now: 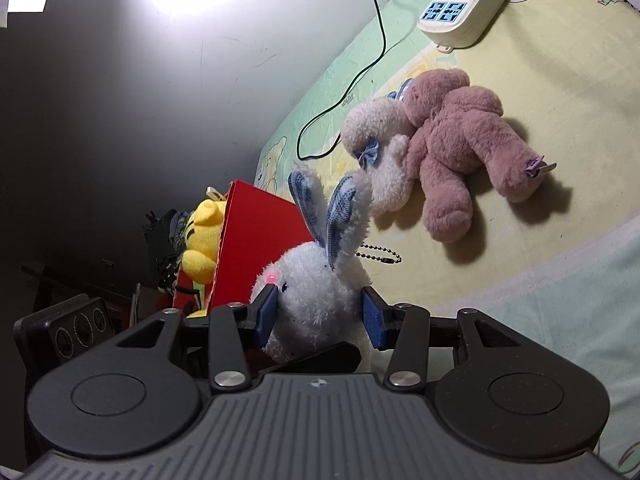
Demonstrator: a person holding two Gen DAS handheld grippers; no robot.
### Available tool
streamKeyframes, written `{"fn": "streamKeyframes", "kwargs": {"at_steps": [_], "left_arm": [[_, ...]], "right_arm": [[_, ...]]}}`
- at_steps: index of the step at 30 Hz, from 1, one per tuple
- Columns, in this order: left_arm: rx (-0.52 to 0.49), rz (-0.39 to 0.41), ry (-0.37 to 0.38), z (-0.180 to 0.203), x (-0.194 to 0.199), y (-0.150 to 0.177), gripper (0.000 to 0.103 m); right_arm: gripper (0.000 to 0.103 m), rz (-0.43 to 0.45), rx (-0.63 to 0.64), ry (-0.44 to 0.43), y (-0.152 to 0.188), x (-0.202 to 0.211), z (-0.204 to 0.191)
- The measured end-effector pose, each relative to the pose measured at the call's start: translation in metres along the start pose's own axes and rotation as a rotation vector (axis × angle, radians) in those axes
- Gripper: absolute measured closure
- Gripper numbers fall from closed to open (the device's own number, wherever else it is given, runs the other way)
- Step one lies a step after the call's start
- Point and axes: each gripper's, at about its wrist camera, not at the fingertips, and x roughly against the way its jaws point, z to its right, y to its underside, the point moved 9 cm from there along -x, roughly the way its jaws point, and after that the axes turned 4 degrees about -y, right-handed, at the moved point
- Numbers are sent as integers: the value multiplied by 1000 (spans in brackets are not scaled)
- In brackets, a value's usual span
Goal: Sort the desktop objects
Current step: 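Grasp the white bunny plush with the right gripper and lift, then carry the white bunny with the right gripper over the red box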
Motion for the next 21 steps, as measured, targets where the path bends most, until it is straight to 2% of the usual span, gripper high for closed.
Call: {"fn": "streamKeyframes", "kwargs": {"at_steps": [14,21], "left_arm": [[77,-15,-70,-36,38,51,34],[165,-18,-112,-65,58,74,34]], "right_arm": [[55,-193,62,-49,49,-40,-33],[55,-306,107,-87,71,-68,-54]]}}
